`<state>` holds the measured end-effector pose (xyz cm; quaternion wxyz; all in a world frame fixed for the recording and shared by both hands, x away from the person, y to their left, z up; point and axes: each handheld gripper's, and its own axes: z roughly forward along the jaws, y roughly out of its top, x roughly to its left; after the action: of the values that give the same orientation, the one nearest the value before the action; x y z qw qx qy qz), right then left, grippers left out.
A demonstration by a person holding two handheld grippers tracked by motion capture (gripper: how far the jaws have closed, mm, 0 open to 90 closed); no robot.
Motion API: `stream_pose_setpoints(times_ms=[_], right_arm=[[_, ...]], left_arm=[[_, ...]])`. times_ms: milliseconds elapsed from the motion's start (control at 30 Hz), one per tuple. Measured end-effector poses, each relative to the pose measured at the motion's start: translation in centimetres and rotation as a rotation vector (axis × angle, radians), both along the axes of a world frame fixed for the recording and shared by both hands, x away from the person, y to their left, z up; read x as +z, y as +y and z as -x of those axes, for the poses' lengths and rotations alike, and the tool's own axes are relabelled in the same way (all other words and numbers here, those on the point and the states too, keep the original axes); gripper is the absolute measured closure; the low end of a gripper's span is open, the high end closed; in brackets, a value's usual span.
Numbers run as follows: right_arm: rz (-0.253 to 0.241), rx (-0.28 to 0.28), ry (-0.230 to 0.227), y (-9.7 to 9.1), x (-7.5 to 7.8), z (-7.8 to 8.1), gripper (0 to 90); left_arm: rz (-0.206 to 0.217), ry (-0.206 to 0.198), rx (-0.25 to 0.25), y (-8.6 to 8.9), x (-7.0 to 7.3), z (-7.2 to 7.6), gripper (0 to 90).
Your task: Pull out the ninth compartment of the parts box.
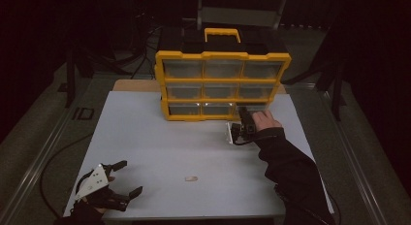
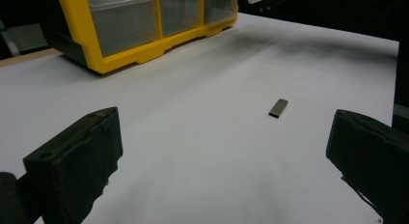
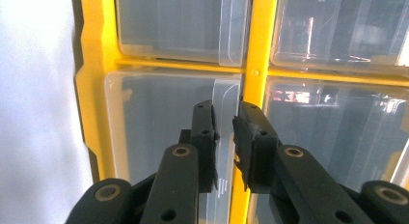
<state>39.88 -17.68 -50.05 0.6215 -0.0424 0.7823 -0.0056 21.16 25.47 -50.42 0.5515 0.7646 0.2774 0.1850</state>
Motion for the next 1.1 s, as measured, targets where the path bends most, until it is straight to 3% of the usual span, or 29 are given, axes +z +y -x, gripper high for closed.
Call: stream_pose_setpoints(times_ms=[1100], right_arm=[[0.0, 0.056, -0.023, -0.9, -0.3, 3.7, 78.5]], left_arm=[[-0.006, -0.004, 0.001, -0.1, 0.0, 0.1, 0.0]])
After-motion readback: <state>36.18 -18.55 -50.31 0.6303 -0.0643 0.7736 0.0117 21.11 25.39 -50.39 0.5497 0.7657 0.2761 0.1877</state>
